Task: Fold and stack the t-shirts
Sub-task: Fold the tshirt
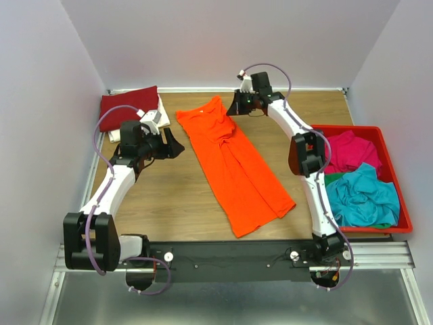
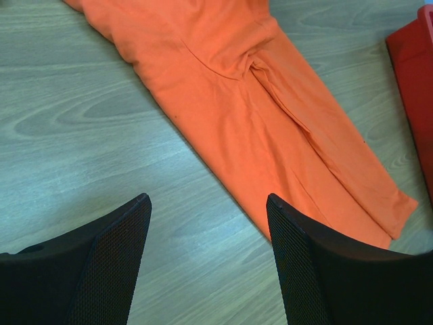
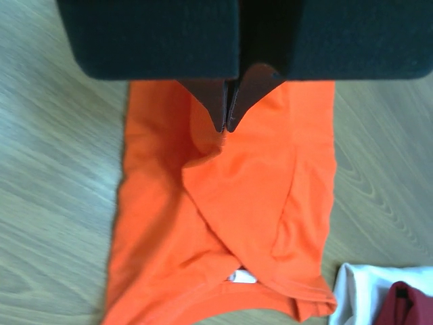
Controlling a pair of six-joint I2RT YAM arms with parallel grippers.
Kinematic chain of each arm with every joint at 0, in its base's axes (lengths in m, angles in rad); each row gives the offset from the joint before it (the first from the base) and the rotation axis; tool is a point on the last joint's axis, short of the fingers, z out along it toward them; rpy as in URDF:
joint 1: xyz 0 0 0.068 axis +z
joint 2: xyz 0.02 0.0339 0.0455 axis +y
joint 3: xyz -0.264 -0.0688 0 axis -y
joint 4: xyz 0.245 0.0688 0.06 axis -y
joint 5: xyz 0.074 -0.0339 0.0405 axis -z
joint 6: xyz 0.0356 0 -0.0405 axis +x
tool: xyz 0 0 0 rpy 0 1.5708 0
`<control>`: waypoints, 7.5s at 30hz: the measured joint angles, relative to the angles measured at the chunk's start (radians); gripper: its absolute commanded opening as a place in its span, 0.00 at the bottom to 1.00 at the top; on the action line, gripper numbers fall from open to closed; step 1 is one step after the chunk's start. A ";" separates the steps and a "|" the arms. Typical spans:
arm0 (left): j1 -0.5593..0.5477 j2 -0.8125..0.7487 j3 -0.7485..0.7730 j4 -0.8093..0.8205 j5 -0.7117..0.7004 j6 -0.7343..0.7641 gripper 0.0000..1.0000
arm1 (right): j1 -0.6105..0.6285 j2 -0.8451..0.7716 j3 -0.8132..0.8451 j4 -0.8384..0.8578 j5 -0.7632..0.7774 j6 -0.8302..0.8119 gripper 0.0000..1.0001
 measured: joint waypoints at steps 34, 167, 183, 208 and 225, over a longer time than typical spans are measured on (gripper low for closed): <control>0.000 -0.091 0.069 -0.012 0.037 0.098 0.78 | 0.121 -0.421 -0.370 -0.055 -0.015 -0.353 0.59; -1.481 0.349 0.048 -0.211 -0.911 -0.315 0.53 | -0.069 -1.201 -1.682 -0.359 0.063 -1.754 0.29; -1.520 0.498 0.200 -0.310 -1.064 -0.359 0.54 | -0.069 -1.206 -1.686 -0.356 0.063 -1.749 0.29; -1.511 0.493 0.181 -0.282 -1.062 -0.359 0.00 | -0.069 -1.228 -1.696 -0.369 0.064 -1.741 0.06; -1.257 0.140 0.021 -0.146 -0.927 -0.280 0.00 | -0.066 -1.157 -1.400 -0.500 -0.049 -1.631 0.01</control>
